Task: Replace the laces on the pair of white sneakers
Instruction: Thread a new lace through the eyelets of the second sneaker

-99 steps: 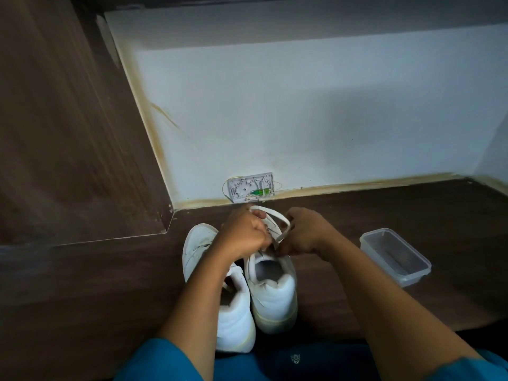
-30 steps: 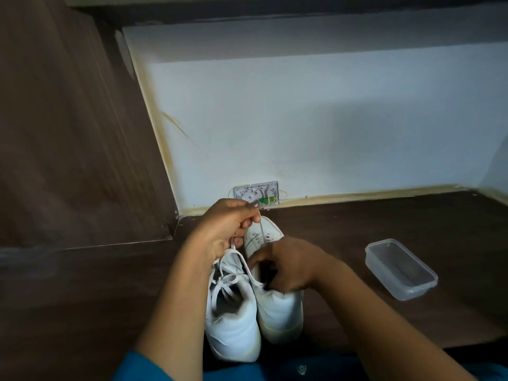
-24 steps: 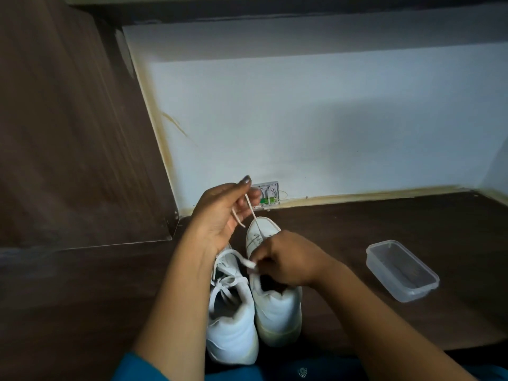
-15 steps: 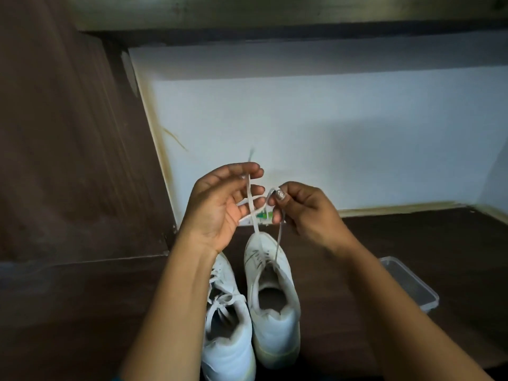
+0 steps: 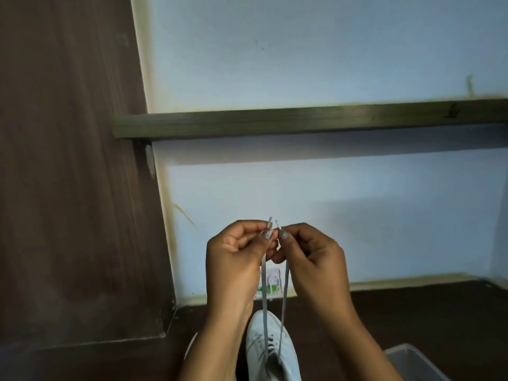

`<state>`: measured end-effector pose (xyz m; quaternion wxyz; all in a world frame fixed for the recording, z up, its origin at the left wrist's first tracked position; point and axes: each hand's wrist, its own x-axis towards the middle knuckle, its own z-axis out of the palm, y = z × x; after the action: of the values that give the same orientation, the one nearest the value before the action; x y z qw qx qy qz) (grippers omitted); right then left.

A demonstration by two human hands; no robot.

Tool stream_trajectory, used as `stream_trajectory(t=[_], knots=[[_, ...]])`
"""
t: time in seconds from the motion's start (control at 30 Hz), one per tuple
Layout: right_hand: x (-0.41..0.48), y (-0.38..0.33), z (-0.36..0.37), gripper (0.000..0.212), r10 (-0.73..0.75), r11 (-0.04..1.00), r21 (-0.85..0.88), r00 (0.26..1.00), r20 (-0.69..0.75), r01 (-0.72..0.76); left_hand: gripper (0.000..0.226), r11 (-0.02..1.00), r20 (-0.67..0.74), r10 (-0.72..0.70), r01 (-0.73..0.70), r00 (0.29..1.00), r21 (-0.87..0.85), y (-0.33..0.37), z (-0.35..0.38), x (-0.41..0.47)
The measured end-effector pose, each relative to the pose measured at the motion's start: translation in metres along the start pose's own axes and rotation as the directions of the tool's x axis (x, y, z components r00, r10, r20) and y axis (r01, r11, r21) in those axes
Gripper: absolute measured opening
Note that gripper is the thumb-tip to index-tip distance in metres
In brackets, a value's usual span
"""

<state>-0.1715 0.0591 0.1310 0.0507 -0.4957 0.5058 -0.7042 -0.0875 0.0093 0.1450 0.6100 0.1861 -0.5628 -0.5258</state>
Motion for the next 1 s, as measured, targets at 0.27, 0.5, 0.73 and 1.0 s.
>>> stream_trajectory(t=[0.27, 0.5, 0.73, 1.0], knots=[[0.003, -0.009, 0.007, 0.021, 0.155, 0.977, 0.158, 0.987, -0.047, -0.146, 0.028, 0.996, 0.034, -0.053, 0.055, 0.998, -0.067, 0.003, -0.003, 0.007], [0.005, -0.016, 0.0, 0.039, 0.136, 0.981, 0.137, 0.991, 0.012, -0.137, 0.024, 0.98, 0.123, -0.154, 0.168, 0.98, -0.111, 0.007, -0.009, 0.01], [0.005, -0.021, -0.006, 0.028, 0.132, 0.988, 0.075, 0.99, 0.051, -0.136, 0.025, 0.984, 0.148, -0.143, 0.157, 0.979, -0.088, 0.012, -0.007, 0.008], [0.003, -0.025, -0.008, 0.026, 0.097, 0.995, 0.022, 0.993, 0.061, -0.099, 0.022, 0.984, 0.166, -0.138, 0.154, 0.977, -0.091, 0.013, -0.007, 0.005]])
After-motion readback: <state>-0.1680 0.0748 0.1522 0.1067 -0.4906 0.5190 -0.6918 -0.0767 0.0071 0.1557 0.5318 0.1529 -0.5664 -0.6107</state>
